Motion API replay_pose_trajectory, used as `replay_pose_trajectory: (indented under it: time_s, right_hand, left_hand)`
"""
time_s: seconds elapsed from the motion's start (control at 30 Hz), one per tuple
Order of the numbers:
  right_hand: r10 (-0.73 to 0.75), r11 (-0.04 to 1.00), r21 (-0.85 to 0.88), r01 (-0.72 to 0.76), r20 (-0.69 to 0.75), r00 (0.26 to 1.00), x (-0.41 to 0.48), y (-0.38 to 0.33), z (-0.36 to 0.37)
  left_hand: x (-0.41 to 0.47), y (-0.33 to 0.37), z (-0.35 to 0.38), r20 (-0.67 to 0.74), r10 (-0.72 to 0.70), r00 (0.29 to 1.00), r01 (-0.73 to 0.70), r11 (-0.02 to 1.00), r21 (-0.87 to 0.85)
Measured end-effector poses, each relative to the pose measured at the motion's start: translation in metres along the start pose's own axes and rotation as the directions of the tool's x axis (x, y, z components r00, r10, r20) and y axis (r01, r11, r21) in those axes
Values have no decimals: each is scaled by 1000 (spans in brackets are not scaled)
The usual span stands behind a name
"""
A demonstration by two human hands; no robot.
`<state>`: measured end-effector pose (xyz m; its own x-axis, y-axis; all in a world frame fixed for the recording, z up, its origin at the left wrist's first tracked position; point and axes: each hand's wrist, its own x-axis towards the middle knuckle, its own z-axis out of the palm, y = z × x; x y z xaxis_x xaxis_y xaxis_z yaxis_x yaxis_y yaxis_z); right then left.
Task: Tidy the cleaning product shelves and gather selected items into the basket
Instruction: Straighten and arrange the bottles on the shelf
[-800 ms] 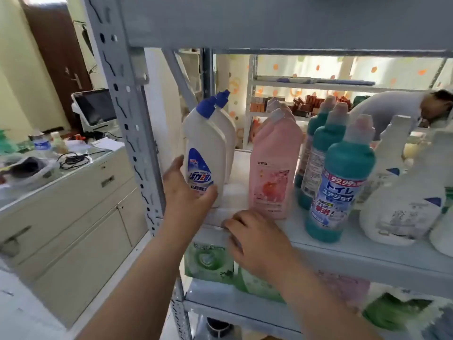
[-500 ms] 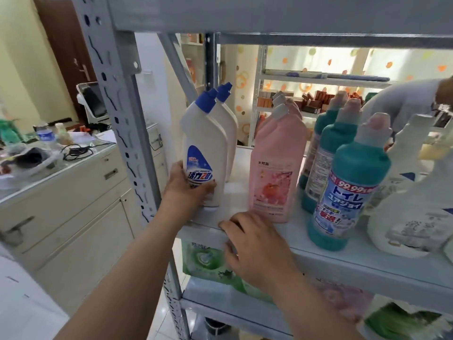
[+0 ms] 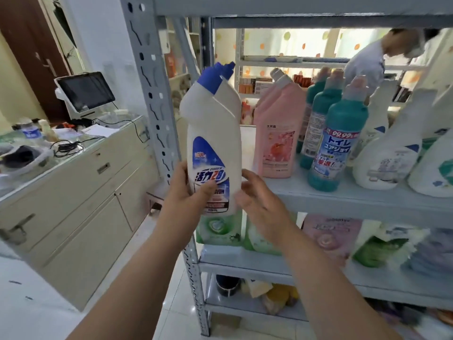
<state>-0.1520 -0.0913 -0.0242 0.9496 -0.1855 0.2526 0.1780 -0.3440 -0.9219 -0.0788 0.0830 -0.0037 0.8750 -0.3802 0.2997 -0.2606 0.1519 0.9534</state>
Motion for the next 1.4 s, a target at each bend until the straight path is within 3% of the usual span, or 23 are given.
replay_pose_trajectory:
  time_s: [0.1,0.27,0.33,0.47,0.6,0.73,0.87,1.0,1.07,1.17,1.23,1.3,1.4]
  right_hand:
    - [63,956,286,-57,-11,998,-33,-9,31]
    - [181,867,486,-110,-101,978,-92,8,74]
    - [205,868,478,-134,-100,974,-116,15,82]
    - [230,904,394,-168,-116,966,-153,28,93]
    - [280,936,211,-280,32,960,-178,37,99]
    - [288,881,330,-340,196,937,-188,40,92]
    - [324,794,506,-336,116,939,-194,46,83]
    - [447,807,445,-388,-33,894,-199,57,73]
    - [519,787,441,-431,-97,849,-202,65,61]
    - [578,719,511,-470,-66,813,-204,76,39]
    - [658,584,612,-533,27,752,-207,85,25]
    - [713,353,707,-613,221,666,-213,93,14]
    - [635,174,770,-614,388,668,-226,100,3]
  left_hand:
    - [-46,-5,-6,61,-34,998,42,991,-126]
    - [-115,-35,-20,210,-92,973,126,980,-153]
    - [-139,-46,-28,225,-69,972,95,989,-111]
    - [-178,-69,-35,204,32,979,-79,971,227]
    - [-193,-80,-27,211,-78,974,20,964,265]
    - [-210,-77,-27,257,-219,941,162,961,225]
    - [-235,-77,-21,474,-350,808,291,937,196]
    - [-259,-80,16,355,-471,808,461,880,118]
    - [-264,-76,38,262,-559,787,575,818,19]
    - [-262,-70,65,140,-649,748,656,755,-4]
    - [-261,-67,79,129,-718,684,728,681,-74]
    - [-259,-61,90,174,-817,550,825,500,-263]
    - [-260,-57,105,383,-849,365,859,149,-490]
